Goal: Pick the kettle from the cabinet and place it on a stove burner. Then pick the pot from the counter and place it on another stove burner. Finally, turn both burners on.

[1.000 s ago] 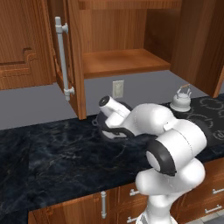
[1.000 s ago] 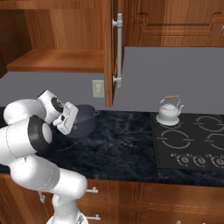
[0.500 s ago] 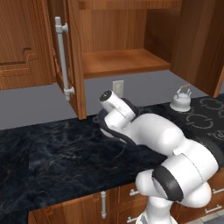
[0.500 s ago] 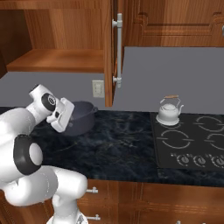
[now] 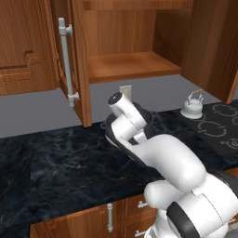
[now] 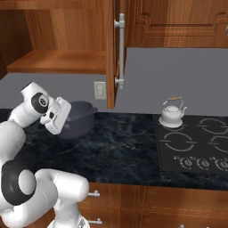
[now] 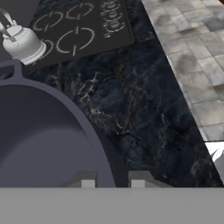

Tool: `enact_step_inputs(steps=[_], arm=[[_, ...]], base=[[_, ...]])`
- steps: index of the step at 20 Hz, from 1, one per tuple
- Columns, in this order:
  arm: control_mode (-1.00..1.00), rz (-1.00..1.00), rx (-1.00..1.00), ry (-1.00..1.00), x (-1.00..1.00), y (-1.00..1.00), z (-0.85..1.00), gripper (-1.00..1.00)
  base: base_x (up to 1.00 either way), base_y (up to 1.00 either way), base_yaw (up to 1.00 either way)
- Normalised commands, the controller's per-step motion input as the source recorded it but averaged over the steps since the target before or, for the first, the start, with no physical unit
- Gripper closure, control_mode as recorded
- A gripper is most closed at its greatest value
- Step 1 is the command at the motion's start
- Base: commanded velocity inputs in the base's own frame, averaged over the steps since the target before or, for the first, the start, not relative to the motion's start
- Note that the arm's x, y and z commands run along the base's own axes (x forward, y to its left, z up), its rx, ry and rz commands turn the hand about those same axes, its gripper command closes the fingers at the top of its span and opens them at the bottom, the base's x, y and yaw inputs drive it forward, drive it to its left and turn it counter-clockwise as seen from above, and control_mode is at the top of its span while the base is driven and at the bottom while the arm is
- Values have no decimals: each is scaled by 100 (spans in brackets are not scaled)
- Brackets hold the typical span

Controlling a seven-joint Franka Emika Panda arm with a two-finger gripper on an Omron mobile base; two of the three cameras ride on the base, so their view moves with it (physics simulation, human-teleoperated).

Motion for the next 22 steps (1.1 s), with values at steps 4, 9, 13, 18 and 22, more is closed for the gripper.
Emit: enact_step_inputs(steps=[4, 9, 13, 18, 22], arm=[[-100, 0, 0, -1, -47, -4, 34, 100], [-100, 0, 0, 0, -39, -1, 32, 100], [-100, 0, 0, 0, -35, -4, 28, 100], [-100, 0, 0, -1, -40, -9, 27, 100], [-100, 0, 1, -1, -44, -12, 28, 100]], base=[[0, 0, 0], [0, 0, 0], [0, 0, 0], [0, 0, 0], [0, 0, 0]])
